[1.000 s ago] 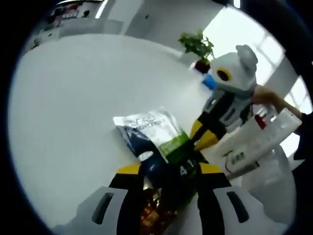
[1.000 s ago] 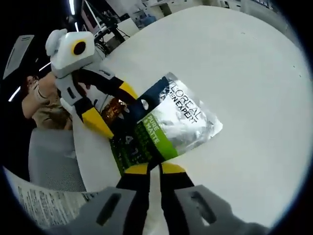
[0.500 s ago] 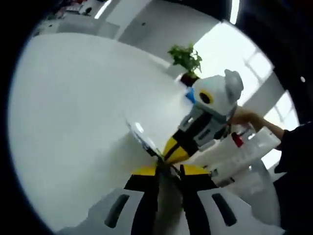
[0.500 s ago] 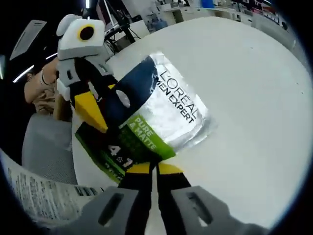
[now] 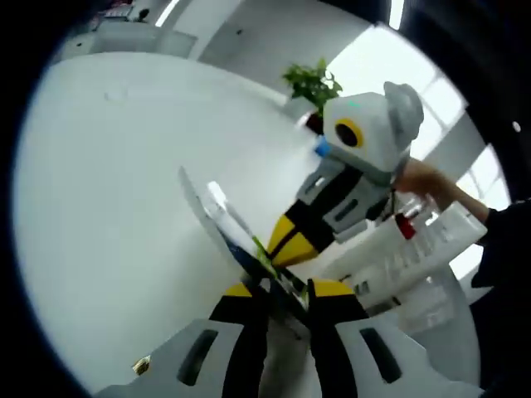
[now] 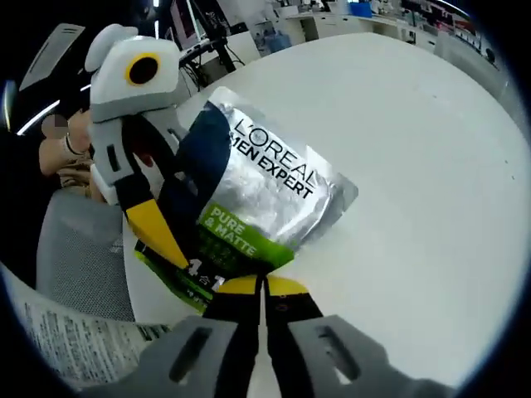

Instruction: Arrange the skincare products in the storage area until every visible bottle or jar stands upright without overlapping.

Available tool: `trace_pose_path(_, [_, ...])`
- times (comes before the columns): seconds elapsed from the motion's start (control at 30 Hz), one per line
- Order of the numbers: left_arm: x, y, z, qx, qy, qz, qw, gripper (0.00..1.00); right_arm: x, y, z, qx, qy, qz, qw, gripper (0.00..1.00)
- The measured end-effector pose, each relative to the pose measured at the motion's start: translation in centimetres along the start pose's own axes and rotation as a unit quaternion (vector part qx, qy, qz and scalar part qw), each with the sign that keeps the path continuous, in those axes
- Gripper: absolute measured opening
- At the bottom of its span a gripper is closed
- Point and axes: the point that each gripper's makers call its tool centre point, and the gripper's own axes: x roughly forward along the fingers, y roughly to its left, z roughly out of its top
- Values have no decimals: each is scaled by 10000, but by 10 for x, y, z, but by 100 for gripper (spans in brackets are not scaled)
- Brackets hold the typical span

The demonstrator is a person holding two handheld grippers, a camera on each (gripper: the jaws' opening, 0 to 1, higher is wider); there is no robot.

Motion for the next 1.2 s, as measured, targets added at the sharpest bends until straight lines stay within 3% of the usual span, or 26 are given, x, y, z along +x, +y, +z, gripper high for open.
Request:
trace_pose_path(0.1, [-10,7,11,-81,-292,225,9993,3,-12,0,13,103,-321,-6,9994,1])
trace_pose_path(0.23, [-22,3,21,-49,-532,253,9983,2,-22,1,20,54,-421,-63,9991,1])
trace_pose_path(0.33, [-31,-3,34,366,-817,353,9954,2,-28,7,26,61,-491,-83,9987,1])
trace_pose_path(0.5, [-46,-13,46,506,-1125,507,9911,1,-44,12,40,31,-699,-167,9974,1])
trace_pose_path(0.7, [-67,-23,60,897,-1284,812,9843,0,-63,19,53,-52,-850,-403,9956,6])
trace_pose_path(0.9, [-87,-28,65,901,-1399,883,9821,0,-84,30,66,-296,-1067,-544,9924,16])
trace_pose_path(1.0, [-98,-34,66,899,-1491,885,9807,0,-92,41,70,-291,-1159,-462,9918,6])
trace_pose_path(1.13, [-106,-41,65,865,-1560,856,9802,0,-103,48,75,-331,-1345,-606,9885,15])
trace_pose_path(1.2, [-111,-44,65,903,-1587,893,9791,0,-109,55,79,-360,-1482,-638,9862,13])
